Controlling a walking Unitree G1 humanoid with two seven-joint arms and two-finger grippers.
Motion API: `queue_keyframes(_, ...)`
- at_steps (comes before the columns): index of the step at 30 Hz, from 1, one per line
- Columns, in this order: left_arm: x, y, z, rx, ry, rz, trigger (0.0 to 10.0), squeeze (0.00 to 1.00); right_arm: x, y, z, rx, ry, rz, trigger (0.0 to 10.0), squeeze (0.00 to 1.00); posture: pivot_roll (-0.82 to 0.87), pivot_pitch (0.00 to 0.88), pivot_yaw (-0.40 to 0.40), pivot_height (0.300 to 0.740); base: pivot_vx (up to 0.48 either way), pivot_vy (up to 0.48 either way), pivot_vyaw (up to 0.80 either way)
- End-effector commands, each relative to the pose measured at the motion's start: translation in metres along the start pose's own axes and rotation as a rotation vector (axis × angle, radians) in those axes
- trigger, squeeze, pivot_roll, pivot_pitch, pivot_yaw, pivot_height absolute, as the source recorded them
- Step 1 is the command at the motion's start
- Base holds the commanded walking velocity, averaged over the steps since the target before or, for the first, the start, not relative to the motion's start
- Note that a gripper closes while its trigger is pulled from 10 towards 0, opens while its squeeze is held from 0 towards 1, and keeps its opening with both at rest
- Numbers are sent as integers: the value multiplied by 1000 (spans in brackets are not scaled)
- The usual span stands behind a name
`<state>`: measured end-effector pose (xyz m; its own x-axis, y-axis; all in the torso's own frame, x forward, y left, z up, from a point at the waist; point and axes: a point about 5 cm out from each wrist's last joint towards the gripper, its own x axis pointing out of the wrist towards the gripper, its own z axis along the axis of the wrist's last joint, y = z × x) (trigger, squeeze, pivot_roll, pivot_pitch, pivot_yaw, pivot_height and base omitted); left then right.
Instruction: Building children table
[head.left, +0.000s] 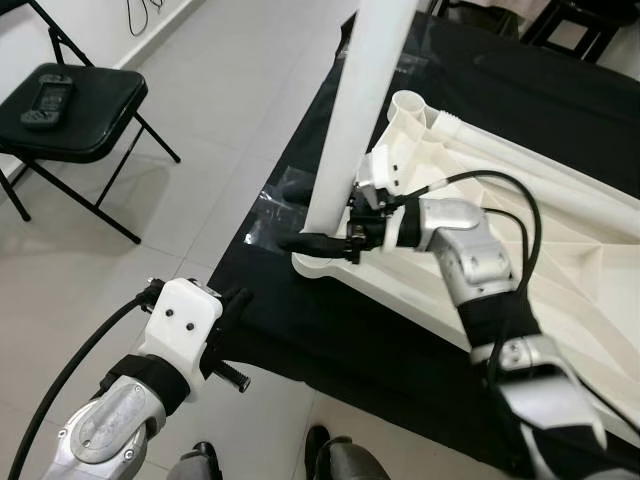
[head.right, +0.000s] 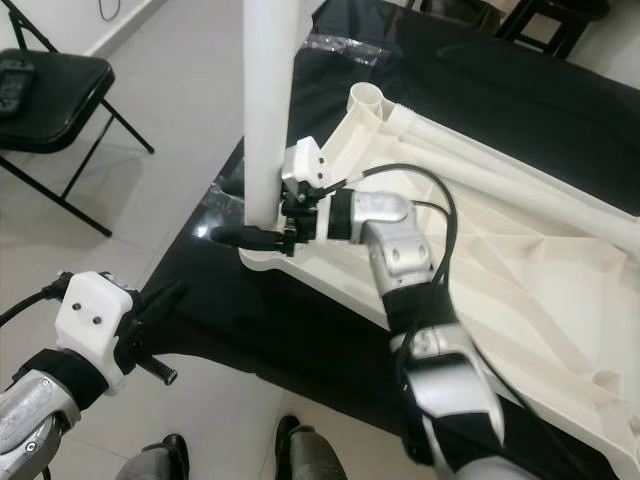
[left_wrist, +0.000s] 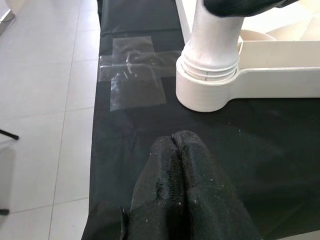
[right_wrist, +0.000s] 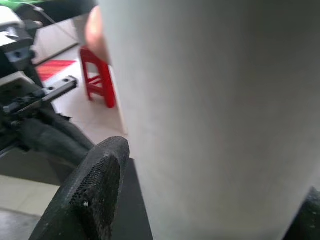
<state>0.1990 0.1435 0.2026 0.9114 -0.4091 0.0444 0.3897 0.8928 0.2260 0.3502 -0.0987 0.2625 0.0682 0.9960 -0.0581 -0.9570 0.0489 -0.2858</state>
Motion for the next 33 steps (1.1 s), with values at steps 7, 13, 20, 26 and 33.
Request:
queue_keyframes(7,-1,-4,-3,6,15,-22,10000,0,-3,-8,-9,50,4,43,0,0,165,292,-134,740,0,0,0)
queue_keyframes(13,-1,-3,-3,5,14,-21,10000,0,-6,-10,-14,61,8,28,0,0,157,301,-130,740,0,0,0)
queue_keyframes(20,1,-5,-3,-4,5,-19,10000,0,-12,-15,-24,12,69,-120,0,0,104,291,-154,740,0,0,0)
queue_keyframes(26,1,-5,-2,-13,-3,-17,10000,0,-12,-17,-41,-105,259,-437,0,0,101,299,-152,740,0,0,0)
queue_keyframes(33,2,-5,0,-14,-2,-34,10000,0,26,46,-59,-143,263,-948,0,0,89,303,-112,740,0,0,0)
